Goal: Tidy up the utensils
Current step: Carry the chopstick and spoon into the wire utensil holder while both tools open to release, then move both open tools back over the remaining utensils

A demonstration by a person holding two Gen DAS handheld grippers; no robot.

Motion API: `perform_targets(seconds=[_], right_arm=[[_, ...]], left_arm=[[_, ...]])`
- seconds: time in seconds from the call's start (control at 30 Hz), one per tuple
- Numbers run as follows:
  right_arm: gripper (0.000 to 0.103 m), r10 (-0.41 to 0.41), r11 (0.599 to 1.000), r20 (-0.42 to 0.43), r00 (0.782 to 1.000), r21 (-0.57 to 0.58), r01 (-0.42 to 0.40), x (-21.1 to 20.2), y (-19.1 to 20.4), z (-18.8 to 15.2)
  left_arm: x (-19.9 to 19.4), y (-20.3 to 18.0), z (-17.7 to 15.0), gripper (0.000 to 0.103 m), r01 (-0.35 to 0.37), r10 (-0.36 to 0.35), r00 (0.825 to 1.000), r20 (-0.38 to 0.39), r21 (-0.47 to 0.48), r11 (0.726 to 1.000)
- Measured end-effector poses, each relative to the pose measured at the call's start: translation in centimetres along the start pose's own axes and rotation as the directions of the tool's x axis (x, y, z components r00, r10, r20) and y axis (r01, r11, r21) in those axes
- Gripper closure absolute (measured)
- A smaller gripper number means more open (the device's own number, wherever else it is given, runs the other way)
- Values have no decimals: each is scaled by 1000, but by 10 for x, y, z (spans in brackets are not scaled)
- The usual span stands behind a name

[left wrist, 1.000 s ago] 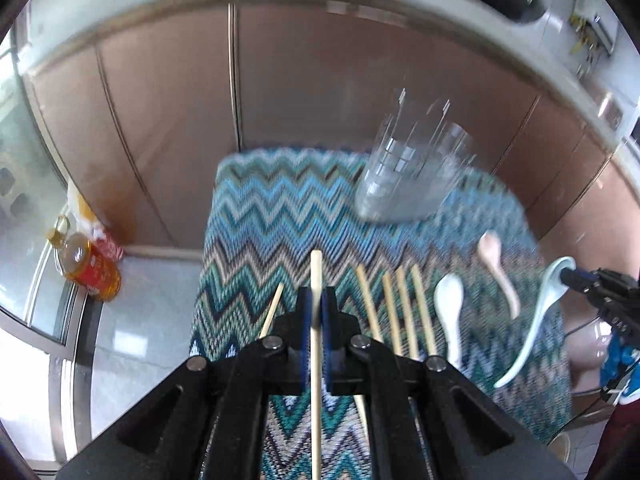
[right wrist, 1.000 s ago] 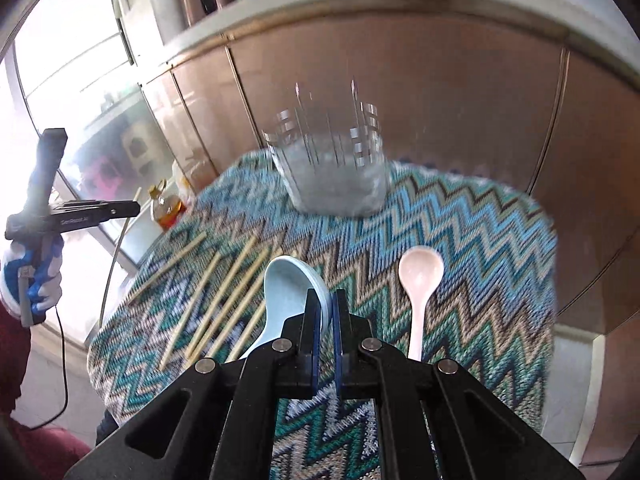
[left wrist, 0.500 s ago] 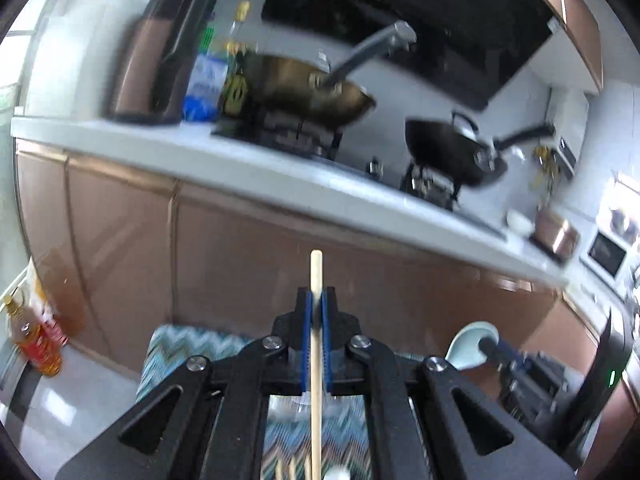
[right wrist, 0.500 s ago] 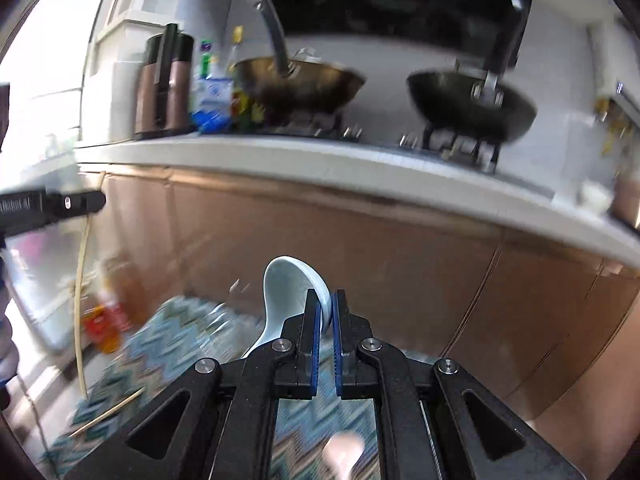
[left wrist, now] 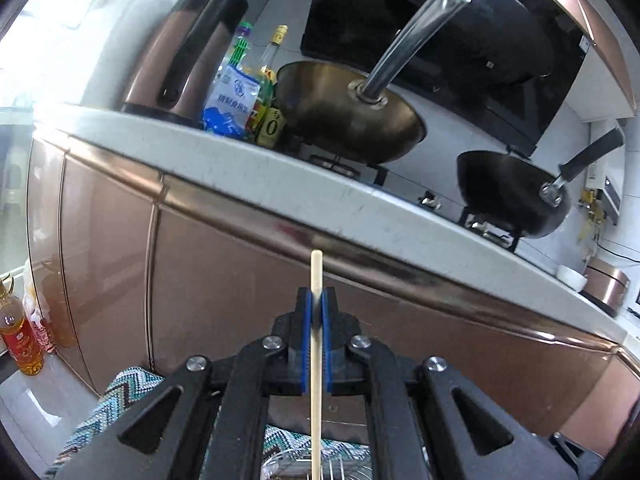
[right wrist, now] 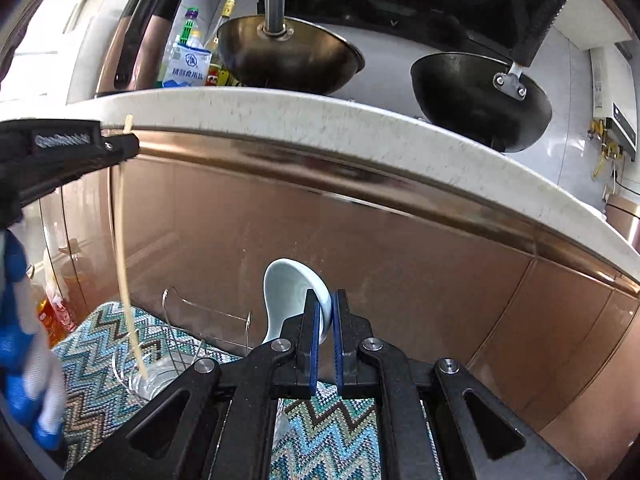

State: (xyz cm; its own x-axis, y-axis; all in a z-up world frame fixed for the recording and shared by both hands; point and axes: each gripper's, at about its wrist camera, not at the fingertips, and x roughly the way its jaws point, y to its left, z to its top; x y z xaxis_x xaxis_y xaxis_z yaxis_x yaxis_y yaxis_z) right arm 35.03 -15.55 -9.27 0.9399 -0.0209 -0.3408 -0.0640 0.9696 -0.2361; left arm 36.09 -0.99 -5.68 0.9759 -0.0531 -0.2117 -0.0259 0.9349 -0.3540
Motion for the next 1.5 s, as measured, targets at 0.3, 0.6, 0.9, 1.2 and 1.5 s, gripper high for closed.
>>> perform_targets(seconds=[0.3, 0.6, 0.9, 1.2, 1.5], right_arm=[[69, 33, 999, -16, 999, -12, -33, 13, 17, -22], [52, 23, 1000, 22, 1000, 17, -23, -33, 3, -7], [52, -5, 996, 122, 993, 85, -5, -140, -30, 32], [52, -5, 986, 252, 968, 160, -36, -253, -54, 52], [52, 59, 979, 238, 970, 177, -103, -284, -63, 29]], left_arm=[[6, 10, -33, 85, -46, 44, 998, 34, 43, 998], [-45, 6, -2, 69, -26, 21, 998, 55, 86, 996], [-143, 6, 60, 69, -59, 42, 994, 102, 167, 984], [-222, 29, 101, 69, -76, 65, 996, 59, 203, 976], [-239, 55, 71, 69, -10, 49, 985, -165, 226, 974]])
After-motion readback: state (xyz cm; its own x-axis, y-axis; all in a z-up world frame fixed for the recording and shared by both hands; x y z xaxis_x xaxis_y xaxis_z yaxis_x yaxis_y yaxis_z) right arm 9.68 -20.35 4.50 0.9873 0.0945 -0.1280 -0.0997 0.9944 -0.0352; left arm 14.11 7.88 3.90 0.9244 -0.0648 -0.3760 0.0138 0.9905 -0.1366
